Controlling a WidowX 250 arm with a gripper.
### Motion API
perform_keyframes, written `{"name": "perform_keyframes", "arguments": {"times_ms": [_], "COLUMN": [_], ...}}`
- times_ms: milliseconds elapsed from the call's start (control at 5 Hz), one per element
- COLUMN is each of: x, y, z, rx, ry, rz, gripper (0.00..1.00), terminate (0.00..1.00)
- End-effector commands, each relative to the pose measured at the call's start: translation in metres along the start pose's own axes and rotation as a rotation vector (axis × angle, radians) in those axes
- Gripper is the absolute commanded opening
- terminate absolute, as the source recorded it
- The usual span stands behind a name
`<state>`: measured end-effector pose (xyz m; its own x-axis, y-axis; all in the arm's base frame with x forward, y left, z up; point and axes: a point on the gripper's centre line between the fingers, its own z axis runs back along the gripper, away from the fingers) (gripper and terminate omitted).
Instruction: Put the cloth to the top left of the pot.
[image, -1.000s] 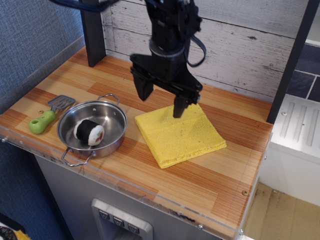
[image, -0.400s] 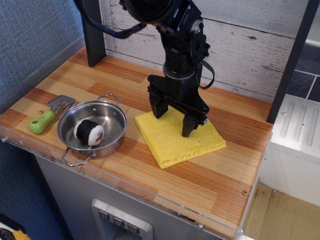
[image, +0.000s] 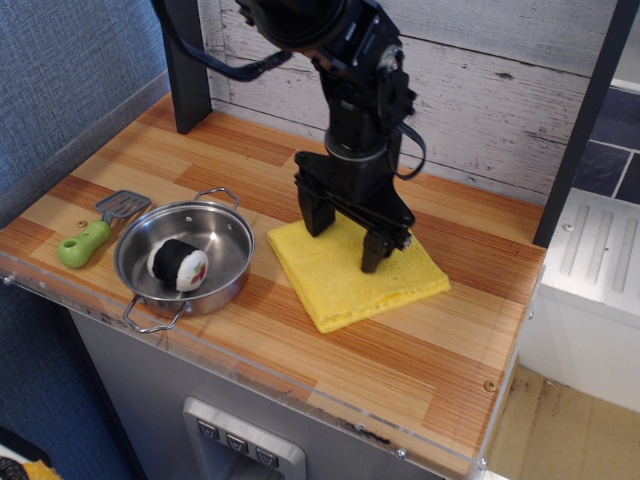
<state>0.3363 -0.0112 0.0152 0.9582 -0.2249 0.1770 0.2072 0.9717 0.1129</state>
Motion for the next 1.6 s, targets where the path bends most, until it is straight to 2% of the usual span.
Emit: {"name": "perform_keyframes", "arguments": {"times_ms": [0, 400, 1000, 1400], "x": [0.008, 0.011, 0.012, 0.003], "y": [0.028, 0.065, 0.147, 0.19], "z": [0.005, -0.003, -0.015, -0.009], "rx": [0.014, 0.03, 0.063, 0.104], "ry": [-0.02, -0.011, 0.017, 0.023], "rz": [0.067, 0.132, 0.236, 0.301], "gripper": [1.0, 1.0, 1.0, 1.0], "terminate": [0.0, 0.0, 0.0, 0.0]}}
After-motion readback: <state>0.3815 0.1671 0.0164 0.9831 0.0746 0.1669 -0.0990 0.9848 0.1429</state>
